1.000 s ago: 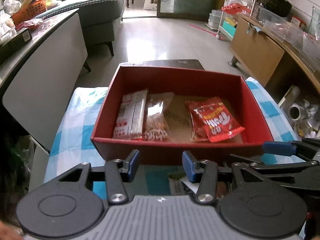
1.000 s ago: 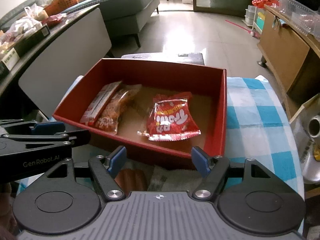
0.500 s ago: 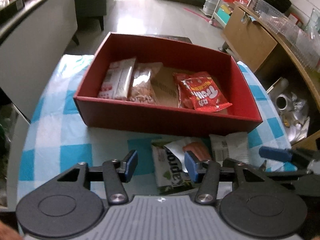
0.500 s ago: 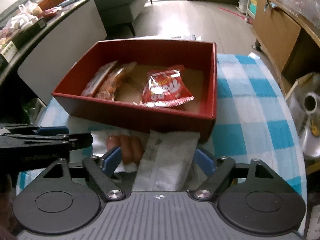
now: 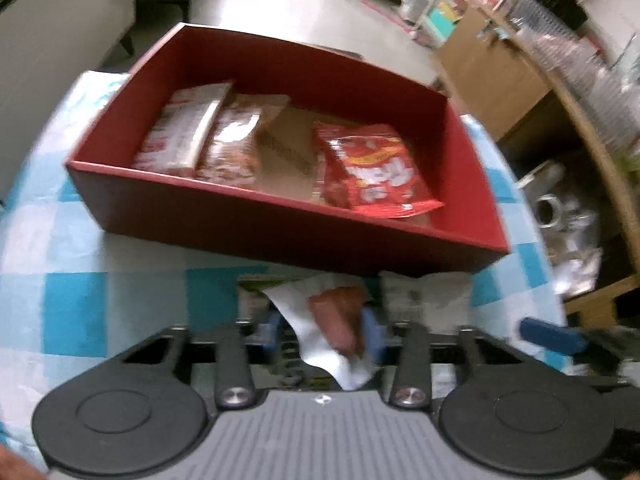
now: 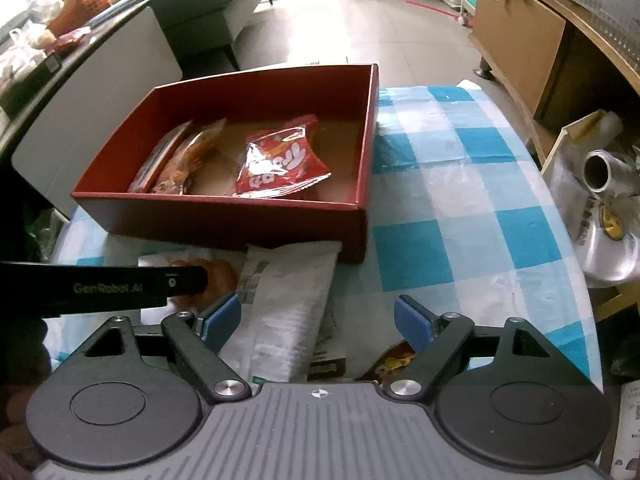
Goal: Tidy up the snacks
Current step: 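Move both open grippers back down to the snacks on the table, then grasp the pink sausage vacuum pack with the left gripper while the right grasps the silver bar pack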
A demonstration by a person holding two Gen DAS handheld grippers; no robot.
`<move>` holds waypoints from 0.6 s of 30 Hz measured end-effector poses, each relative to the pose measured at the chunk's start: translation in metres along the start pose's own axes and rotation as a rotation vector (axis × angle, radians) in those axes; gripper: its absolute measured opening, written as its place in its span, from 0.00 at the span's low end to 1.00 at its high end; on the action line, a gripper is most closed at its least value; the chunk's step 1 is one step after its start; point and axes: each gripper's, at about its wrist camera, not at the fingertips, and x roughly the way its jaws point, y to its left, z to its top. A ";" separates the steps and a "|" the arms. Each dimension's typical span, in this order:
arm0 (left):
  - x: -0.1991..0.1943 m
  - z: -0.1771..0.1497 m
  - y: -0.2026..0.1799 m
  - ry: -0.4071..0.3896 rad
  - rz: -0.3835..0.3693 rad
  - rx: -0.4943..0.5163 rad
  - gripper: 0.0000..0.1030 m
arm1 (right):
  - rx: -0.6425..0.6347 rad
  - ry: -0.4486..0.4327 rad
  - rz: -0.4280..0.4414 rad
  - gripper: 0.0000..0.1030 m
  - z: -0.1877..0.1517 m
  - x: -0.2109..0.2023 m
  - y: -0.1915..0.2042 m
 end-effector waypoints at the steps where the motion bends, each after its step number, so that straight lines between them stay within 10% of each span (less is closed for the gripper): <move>1: 0.000 0.000 0.001 0.004 -0.006 -0.005 0.26 | -0.001 0.003 0.000 0.86 0.000 0.001 -0.001; 18: -0.043 -0.044 0.034 0.033 -0.007 -0.022 0.15 | -0.059 0.044 0.045 0.86 -0.005 0.006 0.016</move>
